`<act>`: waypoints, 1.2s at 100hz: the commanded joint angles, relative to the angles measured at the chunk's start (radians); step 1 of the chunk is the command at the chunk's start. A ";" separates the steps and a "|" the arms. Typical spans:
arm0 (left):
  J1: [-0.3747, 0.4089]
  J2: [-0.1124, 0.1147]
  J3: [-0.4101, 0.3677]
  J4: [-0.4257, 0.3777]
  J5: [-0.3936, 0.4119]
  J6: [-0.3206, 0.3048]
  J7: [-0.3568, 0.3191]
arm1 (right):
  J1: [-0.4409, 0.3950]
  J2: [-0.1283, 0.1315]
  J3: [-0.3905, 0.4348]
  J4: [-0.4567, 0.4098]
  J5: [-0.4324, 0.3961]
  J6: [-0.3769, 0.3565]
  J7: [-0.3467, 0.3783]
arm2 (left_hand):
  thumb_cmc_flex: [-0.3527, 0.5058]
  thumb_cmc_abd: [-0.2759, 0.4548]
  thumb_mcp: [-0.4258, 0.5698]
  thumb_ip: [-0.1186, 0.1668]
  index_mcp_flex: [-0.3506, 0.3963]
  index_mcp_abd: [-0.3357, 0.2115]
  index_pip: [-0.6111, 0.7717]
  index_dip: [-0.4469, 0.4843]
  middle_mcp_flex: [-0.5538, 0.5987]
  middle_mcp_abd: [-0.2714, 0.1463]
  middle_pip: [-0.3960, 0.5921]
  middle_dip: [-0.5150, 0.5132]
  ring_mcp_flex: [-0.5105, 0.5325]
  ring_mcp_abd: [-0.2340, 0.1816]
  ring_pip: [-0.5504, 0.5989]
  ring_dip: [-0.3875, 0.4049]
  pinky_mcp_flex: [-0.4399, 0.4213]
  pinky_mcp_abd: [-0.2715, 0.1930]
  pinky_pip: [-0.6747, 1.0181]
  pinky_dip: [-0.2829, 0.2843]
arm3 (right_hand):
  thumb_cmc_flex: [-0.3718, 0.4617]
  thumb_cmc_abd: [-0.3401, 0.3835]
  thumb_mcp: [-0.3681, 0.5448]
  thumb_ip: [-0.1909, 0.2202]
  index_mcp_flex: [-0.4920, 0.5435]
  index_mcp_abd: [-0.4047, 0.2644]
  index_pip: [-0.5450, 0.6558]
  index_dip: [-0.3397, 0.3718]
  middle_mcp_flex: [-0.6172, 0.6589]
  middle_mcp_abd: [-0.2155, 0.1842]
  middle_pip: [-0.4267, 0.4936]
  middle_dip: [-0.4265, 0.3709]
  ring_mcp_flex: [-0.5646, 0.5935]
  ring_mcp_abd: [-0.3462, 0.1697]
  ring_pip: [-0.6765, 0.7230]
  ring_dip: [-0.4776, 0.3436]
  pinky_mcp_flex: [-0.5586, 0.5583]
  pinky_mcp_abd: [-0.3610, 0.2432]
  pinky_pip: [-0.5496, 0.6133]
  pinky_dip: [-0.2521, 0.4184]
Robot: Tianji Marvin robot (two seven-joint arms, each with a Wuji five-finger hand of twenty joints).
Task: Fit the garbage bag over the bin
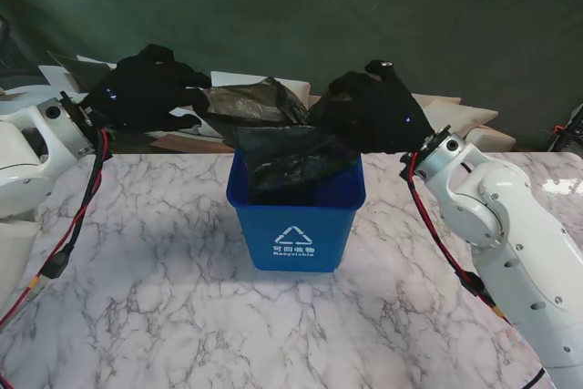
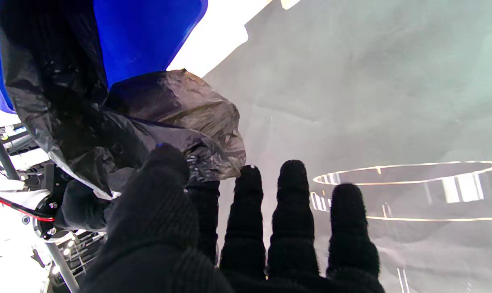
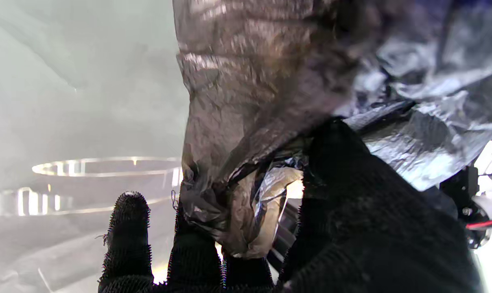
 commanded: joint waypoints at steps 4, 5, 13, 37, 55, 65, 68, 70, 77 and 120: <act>0.013 0.002 -0.029 -0.021 0.006 -0.017 0.014 | 0.044 -0.012 -0.018 0.030 -0.021 0.006 -0.056 | 0.043 0.017 0.005 0.004 0.006 0.003 0.015 0.014 0.009 -0.005 -0.011 0.016 0.014 -0.012 -0.013 0.012 -0.012 0.013 0.021 0.023 | 0.046 0.064 0.029 -0.031 -0.019 0.039 0.069 0.024 0.010 -0.007 0.041 0.020 0.012 -0.022 0.024 0.018 -0.007 0.013 0.016 -0.016; 0.015 0.002 -0.032 -0.023 0.007 -0.018 0.017 | 0.049 -0.012 -0.022 0.034 -0.020 0.008 -0.060 | 0.043 0.017 0.005 0.005 0.006 0.003 0.015 0.014 0.009 -0.005 -0.010 0.016 0.014 -0.012 -0.013 0.012 -0.012 0.013 0.021 0.023 | 0.050 0.069 0.025 -0.034 -0.021 0.043 0.071 0.023 0.007 -0.007 0.043 0.021 0.009 -0.023 0.029 0.019 -0.008 0.012 0.019 -0.016; 0.032 -0.001 -0.064 -0.039 0.002 -0.019 0.036 | 0.080 -0.018 -0.046 0.056 -0.008 0.021 -0.079 | 0.044 0.015 0.007 0.007 0.005 0.007 0.017 0.014 0.009 -0.005 -0.010 0.016 0.013 -0.011 -0.013 0.013 -0.013 0.014 0.021 0.023 | 0.065 0.106 -0.001 -0.042 -0.026 0.046 0.071 0.022 -0.003 -0.009 0.048 0.018 0.000 -0.028 0.044 0.020 -0.014 0.006 0.028 -0.017; 0.100 -0.011 -0.162 -0.113 -0.060 -0.047 0.069 | 0.111 -0.036 -0.070 0.101 0.043 0.048 -0.137 | 0.043 0.009 0.008 0.008 0.011 0.017 0.021 0.014 0.015 -0.002 -0.007 0.018 0.009 -0.007 -0.014 0.013 -0.019 0.017 0.019 0.022 | 0.095 0.165 -0.074 -0.036 -0.090 -0.043 0.094 0.057 -0.016 -0.028 0.054 -0.002 -0.007 -0.042 0.057 0.012 -0.011 -0.010 0.042 -0.020; 0.144 -0.015 -0.177 -0.157 -0.127 -0.069 0.056 | 0.092 -0.043 -0.044 0.102 0.070 0.075 -0.158 | 0.040 0.004 0.009 0.009 0.016 0.026 0.022 0.014 0.025 -0.002 -0.010 0.017 0.009 -0.007 -0.017 0.011 -0.018 0.021 0.017 0.021 | 0.115 0.180 -0.110 -0.028 -0.104 -0.041 0.110 0.046 -0.020 -0.031 0.062 -0.008 -0.009 -0.045 0.068 0.016 -0.010 -0.020 0.047 -0.013; 0.144 -0.013 -0.155 -0.163 -0.123 -0.075 0.038 | 0.082 -0.038 -0.034 0.100 0.079 0.069 -0.113 | 0.042 0.003 0.013 0.010 0.016 0.024 0.022 0.017 0.025 -0.003 -0.013 0.017 0.010 -0.008 -0.018 0.010 -0.017 0.019 0.016 0.021 | 0.106 0.173 -0.118 -0.021 -0.099 -0.060 0.099 0.037 -0.013 -0.036 0.052 -0.017 -0.009 -0.047 0.066 0.014 -0.012 -0.020 0.046 -0.010; 0.140 -0.011 -0.143 -0.160 -0.120 -0.074 0.032 | 0.077 -0.035 -0.032 0.098 0.082 0.063 -0.087 | 0.041 0.002 0.013 0.010 0.017 0.022 0.022 0.018 0.026 -0.004 -0.013 0.017 0.010 -0.007 -0.018 0.010 -0.017 0.018 0.016 0.021 | 0.096 0.167 -0.119 -0.016 -0.099 -0.070 0.086 0.027 -0.012 -0.038 0.037 -0.026 -0.010 -0.045 0.055 0.008 -0.011 -0.021 0.045 -0.008; 0.138 -0.010 -0.135 -0.158 -0.120 -0.073 0.026 | 0.075 -0.032 -0.031 0.097 0.082 0.055 -0.071 | 0.040 0.001 0.012 0.010 0.017 0.022 0.022 0.018 0.026 -0.004 -0.013 0.017 0.010 -0.007 -0.018 0.010 -0.017 0.018 0.016 0.021 | 0.090 0.162 -0.116 -0.012 -0.101 -0.073 0.072 0.015 -0.009 -0.038 0.025 -0.033 -0.009 -0.045 0.047 0.004 -0.009 -0.022 0.044 -0.007; 0.127 -0.007 -0.104 -0.147 -0.115 -0.068 0.007 | 0.065 -0.022 -0.028 0.099 0.064 0.029 -0.038 | 0.041 -0.002 0.015 0.011 0.021 0.025 0.022 0.018 0.026 -0.004 -0.014 0.017 0.012 -0.008 -0.019 0.010 -0.015 0.018 0.016 0.021 | 0.055 0.143 -0.078 -0.001 -0.177 0.012 0.004 -0.113 -0.024 -0.031 -0.035 -0.076 -0.012 -0.040 0.003 -0.016 -0.002 -0.017 0.038 0.000; 0.080 -0.002 -0.004 -0.114 -0.063 -0.017 -0.030 | -0.002 -0.004 0.024 0.027 0.078 -0.062 0.096 | 0.038 -0.014 0.024 0.013 0.032 0.033 0.024 0.021 0.030 -0.005 -0.012 0.020 0.012 -0.005 -0.019 0.009 -0.016 0.020 0.017 0.022 | -0.209 0.001 -0.066 0.081 -0.327 0.220 -0.601 -0.339 -0.149 -0.008 -0.162 -0.195 -0.087 -0.007 -0.137 -0.072 -0.035 -0.002 -0.051 -0.014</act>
